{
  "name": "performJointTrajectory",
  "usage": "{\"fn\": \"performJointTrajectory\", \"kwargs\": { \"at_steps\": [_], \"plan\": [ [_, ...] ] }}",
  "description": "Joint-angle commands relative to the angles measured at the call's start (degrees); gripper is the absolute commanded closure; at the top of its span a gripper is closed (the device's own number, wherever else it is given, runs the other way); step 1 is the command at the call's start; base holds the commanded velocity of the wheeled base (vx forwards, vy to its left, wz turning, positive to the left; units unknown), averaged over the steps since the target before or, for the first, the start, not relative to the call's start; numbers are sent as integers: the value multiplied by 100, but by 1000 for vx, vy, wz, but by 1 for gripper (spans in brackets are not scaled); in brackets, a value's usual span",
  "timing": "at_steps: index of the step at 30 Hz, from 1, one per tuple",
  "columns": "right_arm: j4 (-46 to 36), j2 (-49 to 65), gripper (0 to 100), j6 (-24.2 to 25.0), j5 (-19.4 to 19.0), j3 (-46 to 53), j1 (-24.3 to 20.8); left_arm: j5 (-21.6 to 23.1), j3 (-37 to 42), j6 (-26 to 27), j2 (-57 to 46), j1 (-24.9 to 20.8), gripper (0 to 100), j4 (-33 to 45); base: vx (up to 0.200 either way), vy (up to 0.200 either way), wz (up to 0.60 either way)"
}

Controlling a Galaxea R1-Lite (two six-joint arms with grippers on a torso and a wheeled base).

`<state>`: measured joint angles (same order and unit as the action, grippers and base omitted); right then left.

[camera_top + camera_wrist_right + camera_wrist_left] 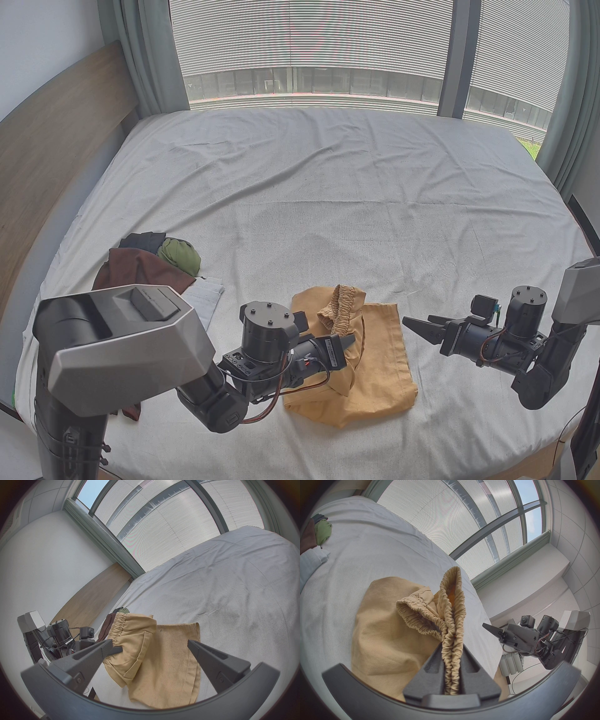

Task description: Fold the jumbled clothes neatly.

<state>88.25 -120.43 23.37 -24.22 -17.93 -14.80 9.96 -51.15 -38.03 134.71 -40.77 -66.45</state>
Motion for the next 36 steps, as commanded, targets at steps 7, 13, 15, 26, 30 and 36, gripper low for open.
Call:
{"fn": "performJointTrajectory", "kwargs": {
  "at_steps": [7,13,15,26,30,36],
  "plan": [
    [-1,-16,0,1,-4,-9,21,-3,-255,-2,232,-46,100,159,0,0,0],
    [-1,-16,0,1,-4,-9,21,-29,-352,-2,275,-46,100,185,0,0,0],
    [-1,-7,0,1,-4,-9,21,-29,-404,-2,284,-46,100,211,0,0,0],
    [-1,2,0,1,-4,-9,21,-29,-466,-2,249,-72,100,370,0,0,0],
    [-1,-7,0,1,-4,-17,21,-29,-448,-2,249,-142,0,387,0,0,0],
    [-1,-7,0,1,-4,-9,21,-20,-519,-2,275,-169,0,431,0,0,0]
  ]
}}
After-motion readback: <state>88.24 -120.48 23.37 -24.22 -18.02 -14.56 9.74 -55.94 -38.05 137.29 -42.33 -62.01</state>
